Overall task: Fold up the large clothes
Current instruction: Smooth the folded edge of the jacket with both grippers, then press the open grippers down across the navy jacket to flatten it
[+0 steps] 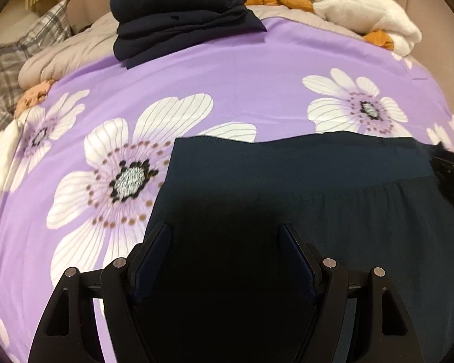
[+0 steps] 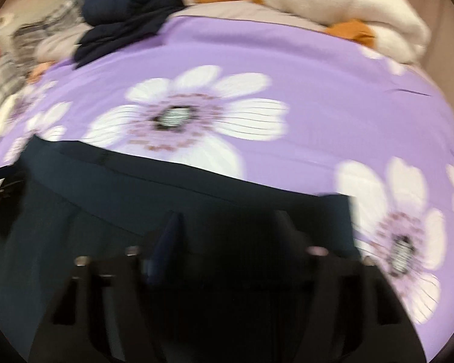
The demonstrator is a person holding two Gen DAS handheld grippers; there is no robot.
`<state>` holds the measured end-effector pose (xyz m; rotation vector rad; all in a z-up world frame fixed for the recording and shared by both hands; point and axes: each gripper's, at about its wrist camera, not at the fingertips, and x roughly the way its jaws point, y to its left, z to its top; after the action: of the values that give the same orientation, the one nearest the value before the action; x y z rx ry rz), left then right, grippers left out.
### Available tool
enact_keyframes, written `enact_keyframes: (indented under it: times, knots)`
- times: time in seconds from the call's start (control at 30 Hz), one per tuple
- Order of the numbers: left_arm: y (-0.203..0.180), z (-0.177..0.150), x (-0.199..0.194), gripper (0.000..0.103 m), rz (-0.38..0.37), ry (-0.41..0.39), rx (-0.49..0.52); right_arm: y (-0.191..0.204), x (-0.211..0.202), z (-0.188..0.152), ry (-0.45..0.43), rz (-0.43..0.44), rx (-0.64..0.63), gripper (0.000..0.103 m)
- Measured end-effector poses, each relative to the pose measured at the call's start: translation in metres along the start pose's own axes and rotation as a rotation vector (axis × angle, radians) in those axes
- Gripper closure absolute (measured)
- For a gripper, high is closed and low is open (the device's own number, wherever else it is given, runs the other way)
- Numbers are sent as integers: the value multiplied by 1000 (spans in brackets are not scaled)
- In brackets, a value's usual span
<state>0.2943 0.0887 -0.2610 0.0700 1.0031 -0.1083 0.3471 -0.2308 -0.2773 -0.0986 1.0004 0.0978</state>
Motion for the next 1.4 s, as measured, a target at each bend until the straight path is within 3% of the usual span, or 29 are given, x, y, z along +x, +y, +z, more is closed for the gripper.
enact_keyframes:
  times: [0.17, 0.3, 0.5, 0.73, 0.97, 1.4]
  knots:
    - [-1, -14, -24, 29, -11, -33, 9, -18, -25, -20, -15, -31, 23, 40]
    - [-7, -22, -41, 29, -29, -60, 5, -18, -52, -33, -59, 16, 61, 39]
    - [-22, -35, -60, 27, -61, -85, 9, 14, -78, -51, -89, 107, 38, 38]
    - [-42, -48, -52, 21, -89, -46, 0, 69, -82, -75, -49, 195, -13, 38]
    - [-53, -66, -39, 21, -67, 9, 53, 100, -61, -96, 25, 128, -126, 38]
    - [-44, -86, -46, 16, -41, 25, 56, 77, -61, -108, 38, 71, -95, 38]
